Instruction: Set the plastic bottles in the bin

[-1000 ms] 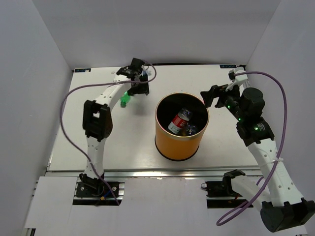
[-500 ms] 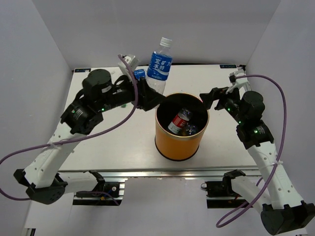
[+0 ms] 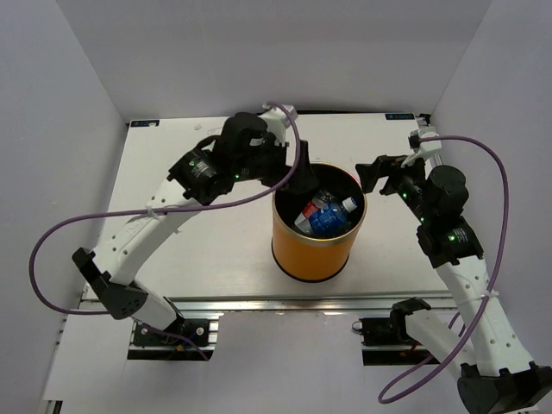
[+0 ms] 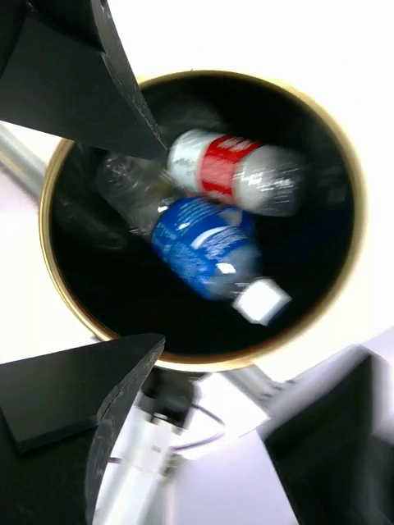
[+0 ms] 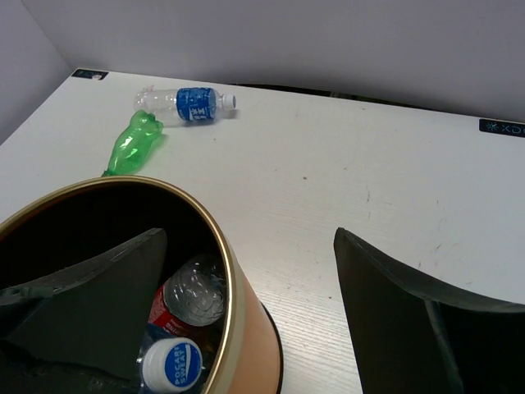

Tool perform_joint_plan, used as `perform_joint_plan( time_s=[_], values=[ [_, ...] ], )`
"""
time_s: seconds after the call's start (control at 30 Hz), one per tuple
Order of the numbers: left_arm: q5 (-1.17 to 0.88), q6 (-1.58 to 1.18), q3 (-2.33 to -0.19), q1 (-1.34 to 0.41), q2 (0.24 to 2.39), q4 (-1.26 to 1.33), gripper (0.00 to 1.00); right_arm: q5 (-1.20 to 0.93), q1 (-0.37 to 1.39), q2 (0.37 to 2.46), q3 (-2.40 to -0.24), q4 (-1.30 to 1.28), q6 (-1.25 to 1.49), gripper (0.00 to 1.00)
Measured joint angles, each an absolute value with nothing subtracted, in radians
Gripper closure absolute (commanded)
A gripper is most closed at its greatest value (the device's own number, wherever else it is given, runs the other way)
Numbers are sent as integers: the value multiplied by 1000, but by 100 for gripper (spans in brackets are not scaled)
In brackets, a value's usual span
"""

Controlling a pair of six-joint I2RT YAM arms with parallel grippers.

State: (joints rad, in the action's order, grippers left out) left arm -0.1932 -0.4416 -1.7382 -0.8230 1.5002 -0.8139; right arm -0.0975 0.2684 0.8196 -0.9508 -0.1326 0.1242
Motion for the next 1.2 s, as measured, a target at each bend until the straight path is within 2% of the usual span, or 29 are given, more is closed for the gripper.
perform_joint_plan(
  time_s=[0.2, 0.4, 0.5, 0.63, 0.77, 0.97, 1.03, 1.07, 1.17, 1.2],
  values=[
    [65, -448, -1892, -783, 1486, -838, 2, -83, 268, 820, -951, -133, 124, 11],
    [47, -476, -1775, -376, 1530, -779, 2, -85, 268, 838, -951, -138, 124, 11],
    [-9, -461, -1762, -214, 1669, -735, 2, -89, 268, 839, -951, -139, 124, 11],
    [-96, -425, -1848, -110, 1935, -699, 2, -93, 268, 844, -951, -139, 124, 11],
    [-158, -351, -1954, -72, 2170, -672, 2, -92, 268, 860, -951, -140, 123, 11],
    [-208, -265, -2046, -76, 2358, -678, 2, -84, 268, 883, -973, -175, 102, 11],
    [-231, -258, -2062, -76, 2395, -678, 11, -84, 268, 879, -978, -177, 92, 11],
    [-244, -259, -2071, -77, 2411, -678, 29, -83, 268, 876, -978, -176, 85, 11],
    [-284, -274, -2107, -78, 2435, -683, 64, -73, 268, 862, -978, -176, 67, 10],
    [-297, -280, -2118, -78, 2437, -689, 79, -69, 268, 859, -978, -177, 63, 11]
  ],
)
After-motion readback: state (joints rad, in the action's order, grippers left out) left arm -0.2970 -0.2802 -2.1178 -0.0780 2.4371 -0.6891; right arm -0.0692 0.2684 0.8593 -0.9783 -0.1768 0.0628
